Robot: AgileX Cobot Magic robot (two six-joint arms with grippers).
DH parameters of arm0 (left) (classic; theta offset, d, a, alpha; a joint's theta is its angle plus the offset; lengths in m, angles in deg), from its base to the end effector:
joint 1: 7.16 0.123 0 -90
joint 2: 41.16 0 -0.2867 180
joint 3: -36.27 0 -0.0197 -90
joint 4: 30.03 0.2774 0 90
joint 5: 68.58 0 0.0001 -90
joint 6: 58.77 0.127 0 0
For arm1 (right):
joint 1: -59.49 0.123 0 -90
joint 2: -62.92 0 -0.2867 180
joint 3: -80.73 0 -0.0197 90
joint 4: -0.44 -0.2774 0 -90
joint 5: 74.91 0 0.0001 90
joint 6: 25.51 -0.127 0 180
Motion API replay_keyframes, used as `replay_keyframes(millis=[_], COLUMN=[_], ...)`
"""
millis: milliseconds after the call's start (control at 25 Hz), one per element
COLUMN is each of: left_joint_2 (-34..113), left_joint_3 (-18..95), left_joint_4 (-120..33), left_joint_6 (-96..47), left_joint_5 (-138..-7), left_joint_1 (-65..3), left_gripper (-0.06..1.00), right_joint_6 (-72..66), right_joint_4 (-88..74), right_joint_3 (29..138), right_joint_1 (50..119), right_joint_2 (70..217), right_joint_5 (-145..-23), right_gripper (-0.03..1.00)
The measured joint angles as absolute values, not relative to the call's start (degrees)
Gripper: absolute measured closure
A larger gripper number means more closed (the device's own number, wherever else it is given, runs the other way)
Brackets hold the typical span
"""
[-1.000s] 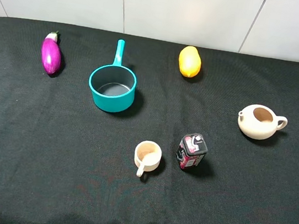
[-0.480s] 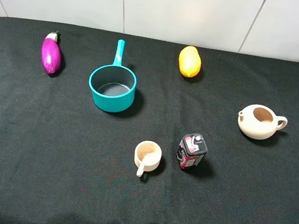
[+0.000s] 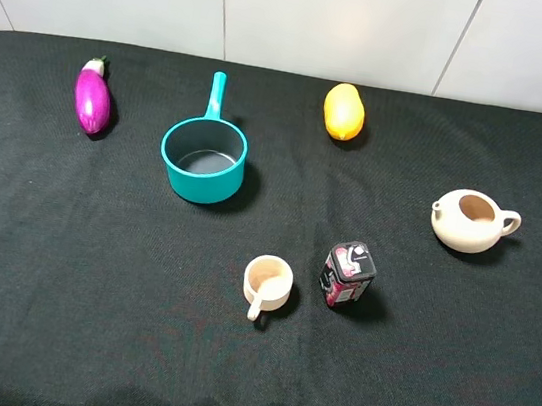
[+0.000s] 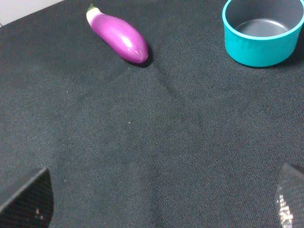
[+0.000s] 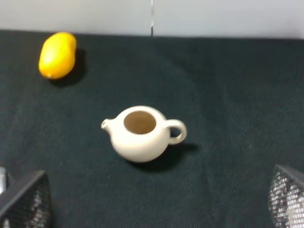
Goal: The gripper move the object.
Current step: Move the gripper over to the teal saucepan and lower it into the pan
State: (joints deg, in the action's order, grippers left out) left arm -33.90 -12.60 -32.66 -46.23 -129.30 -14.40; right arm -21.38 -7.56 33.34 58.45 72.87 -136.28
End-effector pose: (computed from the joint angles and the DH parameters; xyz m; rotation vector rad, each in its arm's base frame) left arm 0.0471 -0.0111 0.2728 0.3523 2.0079 0.0031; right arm 0.0515 0.0146 0.2786 -0.0616 2.0647 0.1124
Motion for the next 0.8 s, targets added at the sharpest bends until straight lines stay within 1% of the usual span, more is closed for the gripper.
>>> replay_keyframes(millis=[200, 400, 680, 800], left_joint_2=[-33.9, -33.9, -33.9, -33.9], left_joint_3=[-12.6, -12.6, -12.6, -12.6], left_joint_4=[-32.66, -32.66, -32.66, -32.66], left_joint_6=[-46.23, -46.23, -46.23, -46.23], left_joint_5=[-129.3, -129.3, -129.3, -129.3], left_joint_1=[-14.4, -14.4, -14.4, -14.4], left_gripper=[-0.05, -0.05, -0.05, -0.05], right_joint_6=[-19.41, -15.66, -14.97, -14.93], right_joint_4=[-10.82, -12.05, -12.42, -12.37], right_joint_3=[33.61, 36.71, 41.67, 43.39], right_joint_1=[58.45, 58.45, 58.51, 59.88], right_joint_2=[80.78, 88.64, 95.65, 97.93], right_joint_5=[-136.28, -136.33, -136.33, -136.33], right_gripper=[0.27, 0.27, 0.27, 0.27])
